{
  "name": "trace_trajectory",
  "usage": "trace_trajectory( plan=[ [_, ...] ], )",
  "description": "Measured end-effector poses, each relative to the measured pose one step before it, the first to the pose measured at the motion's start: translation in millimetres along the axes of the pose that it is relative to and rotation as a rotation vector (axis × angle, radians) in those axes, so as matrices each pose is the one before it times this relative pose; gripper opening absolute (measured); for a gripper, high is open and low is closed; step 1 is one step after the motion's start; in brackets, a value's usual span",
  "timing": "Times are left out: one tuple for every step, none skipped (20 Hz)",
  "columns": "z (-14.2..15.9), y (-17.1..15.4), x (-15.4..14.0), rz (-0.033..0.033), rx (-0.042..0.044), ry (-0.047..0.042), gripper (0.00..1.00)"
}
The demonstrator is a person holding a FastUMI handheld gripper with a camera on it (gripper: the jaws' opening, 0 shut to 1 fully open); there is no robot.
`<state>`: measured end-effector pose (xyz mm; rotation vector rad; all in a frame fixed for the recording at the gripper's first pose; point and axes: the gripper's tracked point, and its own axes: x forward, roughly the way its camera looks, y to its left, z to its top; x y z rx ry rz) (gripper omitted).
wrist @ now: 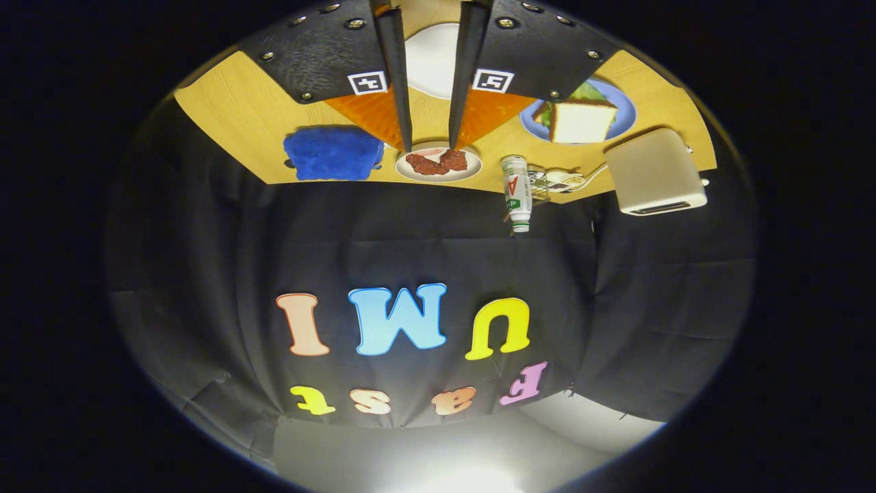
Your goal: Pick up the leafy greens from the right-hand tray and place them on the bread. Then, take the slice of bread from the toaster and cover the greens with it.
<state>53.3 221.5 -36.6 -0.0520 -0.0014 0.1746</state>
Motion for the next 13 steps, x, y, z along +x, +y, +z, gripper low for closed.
trace_trajectory(
  plan=[
    [-1.69, -16.27, -4.13, -0.008, 0.003, -0.00567, 0.31],
    [0.75, -19.63, -5.23, -0.02156, -0.01263, -0.01496, 0.31],
    [2.11, -15.63, -3.07, -0.01182, -0.02, -0.01949, 0.31],
    [0.1, -11.43, -4.32, -0.0032, -0.03477, -0.01914, 0.31],
    [0.8, -10.76, -1.97, 0.001, -0.04169, -0.01736, 0.31],
    [-3.45, -11.7, -2.2, -0.00283, -0.03692, -0.00551, 0.31],
    [-4.25, -9.16, -2.46, 0.01017, -0.03093, 0.00283, 0.31],
    [-6.08, -9.66, -1.14, 0.00598, -0.01598, 0.01187, 0.31],
    [-6.7, -15.03, -1.3, -0.00729, -0.01606, 0.01464, 0.31],
    [-5.51, -17.78, 0.04, -0.00501, -0.01392, 0.00918, 0.29],
    [-6.36, -21.38, -0.58, -0.01782, 0.00482, 0.00629, 0.25],
    [-5.63, -20.68, -0.37, -0.01463, 0.01974, 0.00349, 0.25],
    [-4.56, -19.36, -0.96, -0.01075, 0.04229, 0.00075, 0.25]
  ],
)
